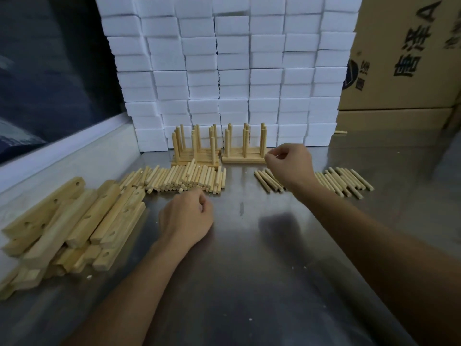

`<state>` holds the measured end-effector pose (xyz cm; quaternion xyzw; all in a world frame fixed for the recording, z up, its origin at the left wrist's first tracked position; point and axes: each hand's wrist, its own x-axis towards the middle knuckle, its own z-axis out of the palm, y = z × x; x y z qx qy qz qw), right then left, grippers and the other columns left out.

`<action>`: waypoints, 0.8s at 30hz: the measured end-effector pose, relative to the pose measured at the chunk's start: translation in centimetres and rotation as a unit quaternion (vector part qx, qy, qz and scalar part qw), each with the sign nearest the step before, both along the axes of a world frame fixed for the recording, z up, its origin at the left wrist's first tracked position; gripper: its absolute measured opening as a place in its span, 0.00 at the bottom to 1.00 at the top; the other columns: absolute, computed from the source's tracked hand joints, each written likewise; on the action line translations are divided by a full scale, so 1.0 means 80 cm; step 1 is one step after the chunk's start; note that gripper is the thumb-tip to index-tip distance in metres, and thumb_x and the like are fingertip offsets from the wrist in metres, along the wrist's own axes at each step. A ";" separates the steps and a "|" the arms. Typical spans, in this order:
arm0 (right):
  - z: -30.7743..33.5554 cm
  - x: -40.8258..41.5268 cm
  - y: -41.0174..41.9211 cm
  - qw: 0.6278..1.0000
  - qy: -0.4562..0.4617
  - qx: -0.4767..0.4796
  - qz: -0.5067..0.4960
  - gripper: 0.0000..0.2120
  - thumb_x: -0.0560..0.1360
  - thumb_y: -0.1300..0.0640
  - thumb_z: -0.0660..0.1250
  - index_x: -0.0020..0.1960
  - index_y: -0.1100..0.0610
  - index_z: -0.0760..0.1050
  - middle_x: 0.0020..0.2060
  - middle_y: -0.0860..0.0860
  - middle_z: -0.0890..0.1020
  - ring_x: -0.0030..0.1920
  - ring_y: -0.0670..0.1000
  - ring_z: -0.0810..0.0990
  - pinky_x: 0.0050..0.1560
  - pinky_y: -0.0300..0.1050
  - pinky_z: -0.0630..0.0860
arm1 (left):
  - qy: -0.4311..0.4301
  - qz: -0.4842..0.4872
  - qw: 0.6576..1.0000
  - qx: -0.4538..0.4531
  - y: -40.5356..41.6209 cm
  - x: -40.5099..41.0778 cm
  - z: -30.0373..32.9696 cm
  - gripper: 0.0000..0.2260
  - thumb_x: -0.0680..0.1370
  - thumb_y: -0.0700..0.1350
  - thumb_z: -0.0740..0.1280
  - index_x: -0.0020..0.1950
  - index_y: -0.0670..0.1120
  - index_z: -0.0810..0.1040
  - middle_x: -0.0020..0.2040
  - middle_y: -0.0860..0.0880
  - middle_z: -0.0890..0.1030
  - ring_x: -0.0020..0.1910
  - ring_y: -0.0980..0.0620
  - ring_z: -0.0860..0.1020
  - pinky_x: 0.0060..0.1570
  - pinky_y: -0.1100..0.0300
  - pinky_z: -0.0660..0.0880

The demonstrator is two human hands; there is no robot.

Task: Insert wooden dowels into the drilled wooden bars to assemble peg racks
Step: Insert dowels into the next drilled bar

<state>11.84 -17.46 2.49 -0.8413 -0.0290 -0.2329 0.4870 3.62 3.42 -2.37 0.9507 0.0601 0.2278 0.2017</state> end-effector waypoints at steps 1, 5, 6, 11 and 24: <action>-0.005 -0.010 -0.003 1.000 0.004 0.010 0.000 0.06 0.75 0.59 0.67 0.47 0.57 0.83 0.37 0.50 0.83 0.39 0.50 0.82 0.44 0.50 0.82 | -0.016 0.010 1.000 -0.001 0.001 -0.002 0.003 0.08 0.79 0.46 0.64 0.40 0.51 0.73 0.37 0.54 0.76 0.35 0.58 0.71 0.31 0.61 0.62; -0.035 -0.035 -0.017 0.999 0.010 0.032 -0.002 0.06 0.77 0.58 0.68 0.50 0.56 0.83 0.37 0.49 0.83 0.40 0.49 0.82 0.45 0.47 0.82 | -0.048 0.150 0.980 0.119 0.018 -0.005 0.018 0.04 0.77 0.47 0.65 0.49 0.48 0.77 0.51 0.46 0.79 0.50 0.46 0.74 0.53 0.47 0.68; -0.043 -0.038 -0.020 0.999 0.011 0.039 -0.006 0.05 0.77 0.58 0.68 0.50 0.56 0.83 0.37 0.49 0.83 0.39 0.48 0.82 0.42 0.44 0.81 | -0.030 0.186 0.973 0.136 0.024 -0.006 0.022 0.08 0.76 0.47 0.66 0.53 0.48 0.78 0.55 0.44 0.78 0.55 0.43 0.73 0.56 0.45 0.67; -0.058 -0.041 -0.025 0.998 0.007 0.059 -0.023 0.06 0.76 0.59 0.68 0.43 0.50 0.80 0.33 0.48 0.83 0.35 0.47 0.81 0.33 0.33 0.72 | 0.079 0.282 0.944 0.155 0.048 -0.013 0.025 0.16 0.73 0.48 0.68 0.60 0.48 0.76 0.62 0.40 0.73 0.63 0.40 0.68 0.60 0.45 0.63; -0.063 -0.031 -0.023 0.999 0.028 0.041 -0.013 0.04 0.76 0.58 0.69 0.46 0.53 0.82 0.34 0.48 0.83 0.34 0.47 0.80 0.32 0.34 0.72 | 0.062 0.208 0.961 0.171 0.035 -0.015 0.031 0.09 0.77 0.40 0.65 0.56 0.47 0.76 0.59 0.42 0.77 0.62 0.40 0.71 0.58 0.46 0.66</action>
